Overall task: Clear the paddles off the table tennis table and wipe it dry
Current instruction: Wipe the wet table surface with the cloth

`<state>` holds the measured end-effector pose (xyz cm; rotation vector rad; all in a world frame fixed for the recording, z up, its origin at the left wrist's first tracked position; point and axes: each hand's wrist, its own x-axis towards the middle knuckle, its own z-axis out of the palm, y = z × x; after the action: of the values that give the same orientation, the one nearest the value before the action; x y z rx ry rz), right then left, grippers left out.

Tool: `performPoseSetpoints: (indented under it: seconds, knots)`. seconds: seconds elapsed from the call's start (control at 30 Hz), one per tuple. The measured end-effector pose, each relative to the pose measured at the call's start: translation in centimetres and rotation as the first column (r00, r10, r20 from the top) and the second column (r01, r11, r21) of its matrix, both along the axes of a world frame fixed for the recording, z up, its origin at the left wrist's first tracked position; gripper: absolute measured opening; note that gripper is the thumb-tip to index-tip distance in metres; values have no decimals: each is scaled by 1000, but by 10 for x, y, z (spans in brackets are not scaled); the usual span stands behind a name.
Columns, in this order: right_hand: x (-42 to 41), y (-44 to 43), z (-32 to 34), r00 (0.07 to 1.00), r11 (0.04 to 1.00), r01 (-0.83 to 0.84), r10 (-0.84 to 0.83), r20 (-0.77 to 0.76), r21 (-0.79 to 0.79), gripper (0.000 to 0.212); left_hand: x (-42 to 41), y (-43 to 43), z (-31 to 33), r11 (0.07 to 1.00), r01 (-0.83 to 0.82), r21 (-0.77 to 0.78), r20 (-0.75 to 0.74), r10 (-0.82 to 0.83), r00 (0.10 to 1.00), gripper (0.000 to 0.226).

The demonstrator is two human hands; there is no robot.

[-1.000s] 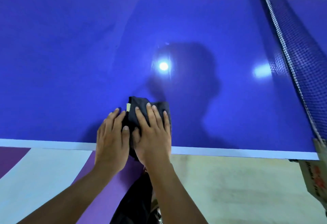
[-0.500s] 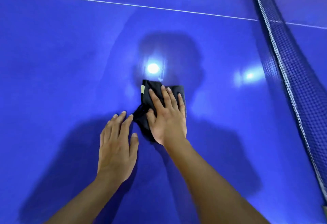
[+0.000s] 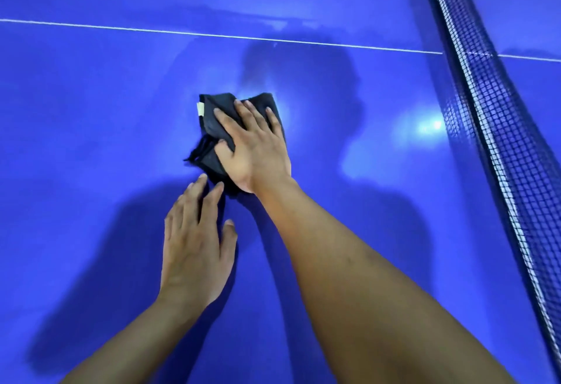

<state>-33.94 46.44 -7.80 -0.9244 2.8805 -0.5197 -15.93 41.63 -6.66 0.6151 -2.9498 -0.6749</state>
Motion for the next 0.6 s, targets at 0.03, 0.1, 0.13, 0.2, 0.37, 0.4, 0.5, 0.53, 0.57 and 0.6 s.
performPoseSetpoints:
  seconds: [0.03,0.1,0.13,0.2,0.37,0.4,0.5,0.53,0.57,0.6]
  knots:
    - [-9,-1,-1,1000,1000,-16,16,2,-8,58,-8,4,0,1000,1,-4,-8,-2,1000,52]
    - [-29,-3,-1,999,999,-36,36,-4,-15,58,-26,13,2,1000,5,-20,-18,-6,1000,57]
    - [-36,-5,-1,999,999,-51,50,-13,-15,58,-33,17,4,1000,2,-25,-22,-3,1000,59]
    - [-54,-5,-2,995,995,-95,95,-13,-32,57,-55,27,3,999,-27,-30,-33,26,999,60]
    - [-101,29,-9,996,992,-87,87,-9,-90,57,-97,55,-4,996,-24,-92,-33,21,999,61]
    - [-116,46,-9,998,995,-57,55,-21,-82,58,-104,59,-5,994,-12,-111,-37,8,999,60]
    - [-164,120,-7,994,995,86,-89,-70,-46,58,-127,64,-4,989,9,-148,-10,-11,1000,61]
    - [-180,150,-6,985,988,152,-154,-78,-29,58,-134,64,-4,988,11,-152,0,-11,1000,62]
    - [-195,181,-5,972,975,222,-223,-81,-13,59,-139,65,-4,988,6,-153,11,-4,1000,63]
    - [-208,210,-5,951,954,299,-298,-82,2,59,-142,66,-5,988,-2,-152,24,6,1000,63]
